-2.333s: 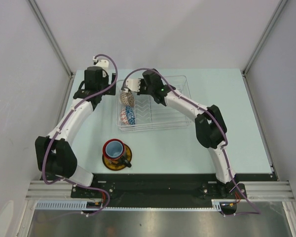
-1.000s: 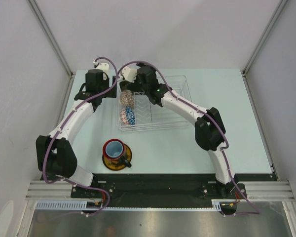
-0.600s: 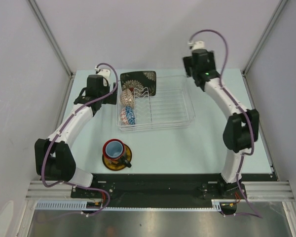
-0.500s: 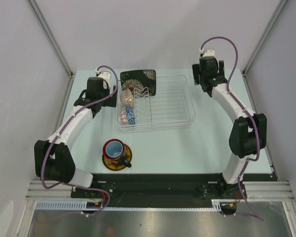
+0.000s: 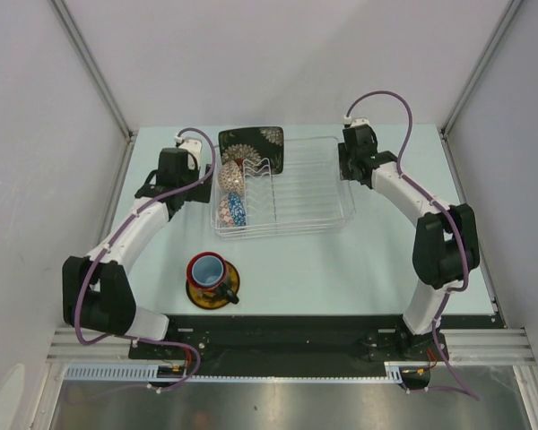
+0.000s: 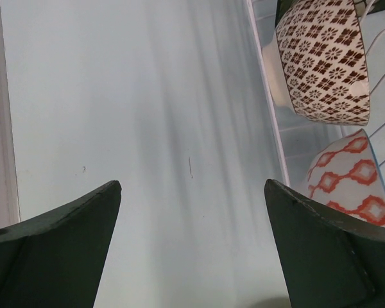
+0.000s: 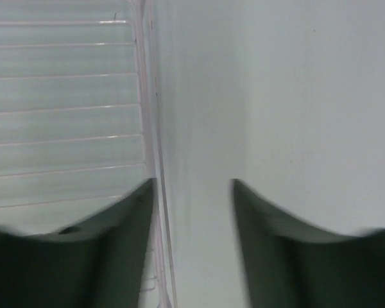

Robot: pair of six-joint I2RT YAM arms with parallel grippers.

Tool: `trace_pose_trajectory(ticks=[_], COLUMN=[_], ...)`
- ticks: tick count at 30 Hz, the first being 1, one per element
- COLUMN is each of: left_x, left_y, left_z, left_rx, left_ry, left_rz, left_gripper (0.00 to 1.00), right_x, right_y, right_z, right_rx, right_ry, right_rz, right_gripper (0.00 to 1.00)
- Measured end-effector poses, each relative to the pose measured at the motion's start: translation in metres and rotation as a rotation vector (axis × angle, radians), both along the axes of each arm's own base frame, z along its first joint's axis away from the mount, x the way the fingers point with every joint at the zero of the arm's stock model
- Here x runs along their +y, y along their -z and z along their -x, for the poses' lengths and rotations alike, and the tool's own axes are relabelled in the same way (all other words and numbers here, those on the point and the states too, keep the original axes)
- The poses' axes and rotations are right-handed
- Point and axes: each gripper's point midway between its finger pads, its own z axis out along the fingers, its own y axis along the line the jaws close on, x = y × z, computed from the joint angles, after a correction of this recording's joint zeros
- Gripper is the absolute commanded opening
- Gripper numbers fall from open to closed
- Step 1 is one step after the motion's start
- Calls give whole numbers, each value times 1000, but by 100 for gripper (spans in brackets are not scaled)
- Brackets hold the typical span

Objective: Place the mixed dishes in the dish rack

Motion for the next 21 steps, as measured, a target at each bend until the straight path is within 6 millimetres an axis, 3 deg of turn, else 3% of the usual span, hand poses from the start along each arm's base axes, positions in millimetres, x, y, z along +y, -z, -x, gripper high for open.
trace_pose_trajectory(ticks=[2,3,10,13,21], left_x=[1,2,6,7,7], left_y=[4,6,6,4,-1], left_z=[3,4,6,6,6], left_rx=[8,11,11,4,-15], left_ry=[2,2,-7,-9,-11], left_rz=[-5,-7,-7,-6,-2], left_gripper=[99,99,99,99,99], right_x=[0,1,-4,-11,-7], right_y=[5,7,34,40,29], right_z=[1,1,18,24,29], right_rx=[17,22,96,110,93], right_ry=[-2,-2,0,14,7], right_rz=[-6,-8,3,4,-26], right_gripper=[19,17,33,44,47])
